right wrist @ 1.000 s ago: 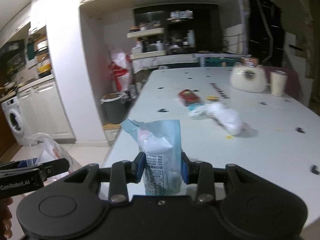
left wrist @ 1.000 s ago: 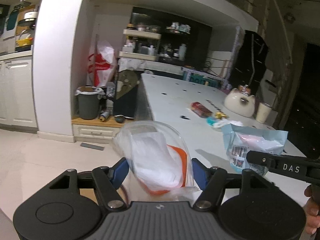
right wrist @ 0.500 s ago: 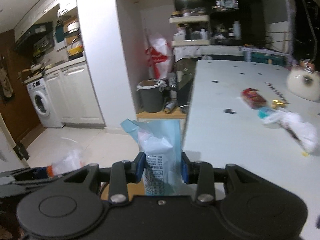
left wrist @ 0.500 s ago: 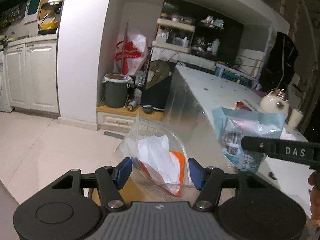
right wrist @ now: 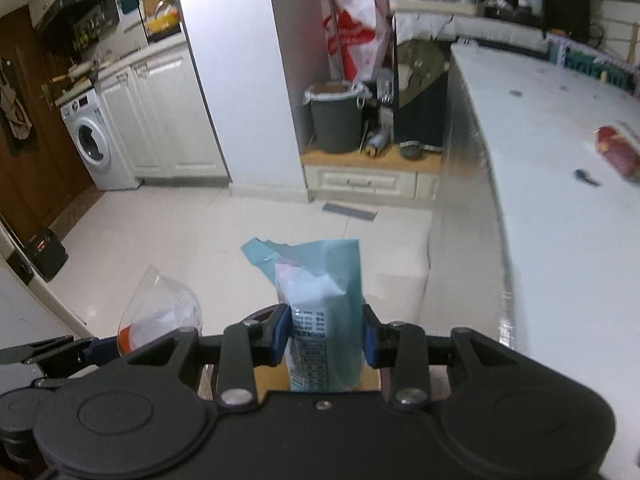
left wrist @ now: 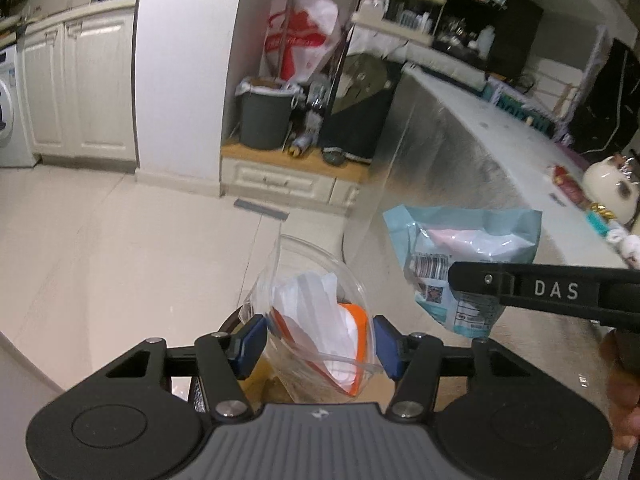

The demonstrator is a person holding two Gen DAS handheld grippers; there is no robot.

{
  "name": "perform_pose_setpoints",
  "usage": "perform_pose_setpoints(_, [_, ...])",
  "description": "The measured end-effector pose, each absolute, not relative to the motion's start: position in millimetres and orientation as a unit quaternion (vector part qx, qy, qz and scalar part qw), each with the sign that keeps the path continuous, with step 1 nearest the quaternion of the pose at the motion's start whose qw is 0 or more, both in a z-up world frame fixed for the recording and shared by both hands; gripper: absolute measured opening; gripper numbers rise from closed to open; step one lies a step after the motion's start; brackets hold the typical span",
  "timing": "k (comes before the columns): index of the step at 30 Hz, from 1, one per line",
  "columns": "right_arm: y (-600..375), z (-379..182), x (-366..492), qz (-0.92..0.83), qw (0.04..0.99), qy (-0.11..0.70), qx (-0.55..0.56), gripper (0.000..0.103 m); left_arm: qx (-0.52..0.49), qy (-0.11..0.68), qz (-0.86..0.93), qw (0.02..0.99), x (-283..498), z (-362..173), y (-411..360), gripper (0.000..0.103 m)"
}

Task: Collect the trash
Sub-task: 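Carry the clear bag and snack bag over the tan wastebasket with both tools, then open the left tool over the wastebasket while the right tool releases the snack bag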

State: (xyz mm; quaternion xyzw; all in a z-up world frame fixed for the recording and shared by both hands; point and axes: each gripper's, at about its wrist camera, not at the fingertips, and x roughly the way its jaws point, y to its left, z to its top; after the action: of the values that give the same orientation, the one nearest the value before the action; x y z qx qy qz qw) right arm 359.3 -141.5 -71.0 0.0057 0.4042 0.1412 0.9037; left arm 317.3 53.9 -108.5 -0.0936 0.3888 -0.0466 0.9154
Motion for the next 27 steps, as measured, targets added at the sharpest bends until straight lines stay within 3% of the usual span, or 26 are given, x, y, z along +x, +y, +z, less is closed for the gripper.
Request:
perform_pose_setpoints(13, [-122, -142, 423, 0.132, 0.853, 0.504, -0.015, 0.037, -0.099, 0.462, -0.046, 0.880, 374, -171, 67, 0.057])
perform_pose_setpoints(25, [-107, -158, 443, 0.147, 0.826, 0.540, -0.060, 0.038, -0.078, 0.532, -0.035, 0.843, 400, -241, 63, 0.057])
perform_pose_setpoints(27, [-106, -158, 442, 0.153, 0.825, 0.541, -0.061, 0.038, -0.070, 0.537, -0.031, 0.840, 401, -243, 63, 0.067])
